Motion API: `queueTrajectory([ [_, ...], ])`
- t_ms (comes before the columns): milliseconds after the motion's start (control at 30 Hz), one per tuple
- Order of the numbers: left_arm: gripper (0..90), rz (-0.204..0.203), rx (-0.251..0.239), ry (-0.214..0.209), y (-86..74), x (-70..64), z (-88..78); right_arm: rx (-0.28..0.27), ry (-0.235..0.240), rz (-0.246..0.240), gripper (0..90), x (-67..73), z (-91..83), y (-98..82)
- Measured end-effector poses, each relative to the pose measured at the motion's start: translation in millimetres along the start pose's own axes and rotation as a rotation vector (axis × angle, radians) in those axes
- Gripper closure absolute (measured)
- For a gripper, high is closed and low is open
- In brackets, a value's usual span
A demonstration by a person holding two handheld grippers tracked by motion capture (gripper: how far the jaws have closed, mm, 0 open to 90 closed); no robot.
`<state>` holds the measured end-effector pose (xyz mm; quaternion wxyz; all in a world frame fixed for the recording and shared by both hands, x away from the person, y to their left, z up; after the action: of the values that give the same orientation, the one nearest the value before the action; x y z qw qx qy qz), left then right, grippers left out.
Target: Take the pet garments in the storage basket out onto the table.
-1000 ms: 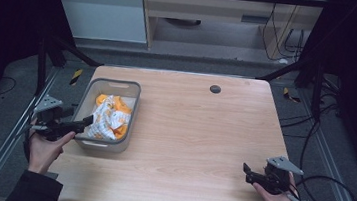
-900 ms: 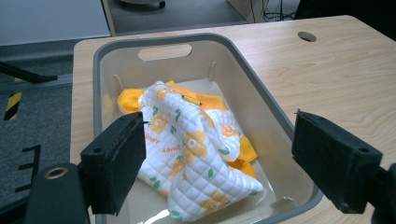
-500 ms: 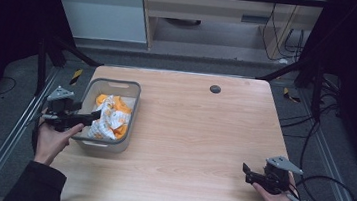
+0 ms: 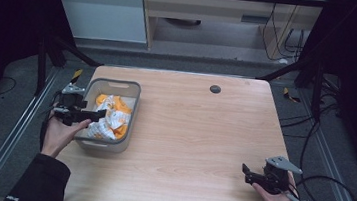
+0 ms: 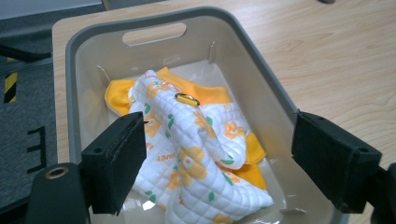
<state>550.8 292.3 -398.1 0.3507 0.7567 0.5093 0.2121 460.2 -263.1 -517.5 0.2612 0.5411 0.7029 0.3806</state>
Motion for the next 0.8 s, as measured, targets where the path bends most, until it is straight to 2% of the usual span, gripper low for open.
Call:
queueTrajectory([
  [400,17.4,0.004,0.055,0.015,3.9,3.4,21.2,0.005,0.007,0.005,9.1,0.5,-0.1,-0.2],
  [800,17.9,-0.012,0.115,0.021,2.3,10.7,38.9,0.011,0.004,0.0,9.1,-0.6,1.0,-0.9],
])
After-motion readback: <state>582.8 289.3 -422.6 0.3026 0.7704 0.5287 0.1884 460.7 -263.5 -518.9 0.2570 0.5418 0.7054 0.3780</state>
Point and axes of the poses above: each handheld gripper's, and its own axes: z roughly forward along the jaws, y roughly out of its top, x roughly to its left, the point moved 5 cm from there along z, roughly forward along the jaws
